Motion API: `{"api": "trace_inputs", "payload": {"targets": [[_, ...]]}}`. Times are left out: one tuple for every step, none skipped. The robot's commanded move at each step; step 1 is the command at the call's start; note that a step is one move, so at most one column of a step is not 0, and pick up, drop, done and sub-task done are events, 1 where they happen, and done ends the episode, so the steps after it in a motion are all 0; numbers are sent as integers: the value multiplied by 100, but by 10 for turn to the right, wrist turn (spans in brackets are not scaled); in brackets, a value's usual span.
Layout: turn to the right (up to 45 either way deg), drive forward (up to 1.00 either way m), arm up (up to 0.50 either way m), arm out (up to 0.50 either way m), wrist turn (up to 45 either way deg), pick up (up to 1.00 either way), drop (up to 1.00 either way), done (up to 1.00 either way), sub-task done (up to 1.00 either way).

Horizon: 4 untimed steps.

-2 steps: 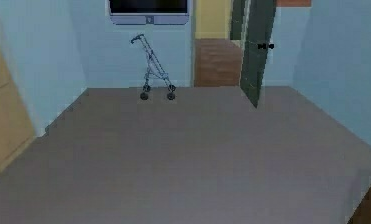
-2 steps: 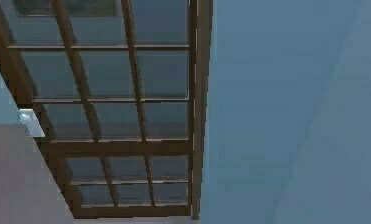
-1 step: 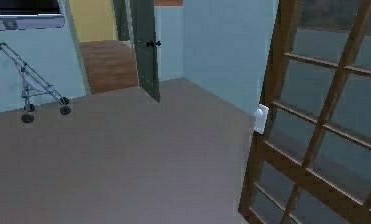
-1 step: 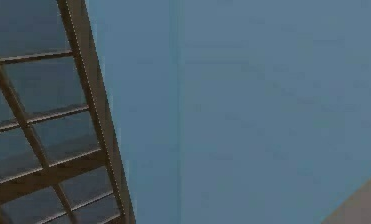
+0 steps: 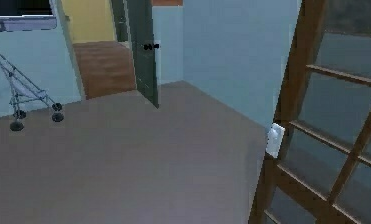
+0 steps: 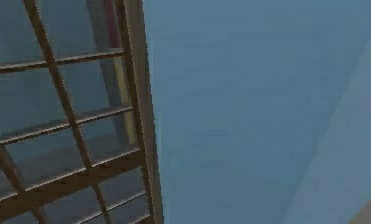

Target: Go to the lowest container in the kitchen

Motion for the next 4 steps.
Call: {"api": "trace_inputs", "payload": {"targets": [[-450, 0, 0, 0, 0, 0, 0, 0, 0], [-270, 0, 0, 0, 0, 0, 0, 0, 0], [0, 10, 0, 0, 0, 0, 0, 0, 0], [450, 0, 0, 0, 0, 0, 0, 0, 0]]}}
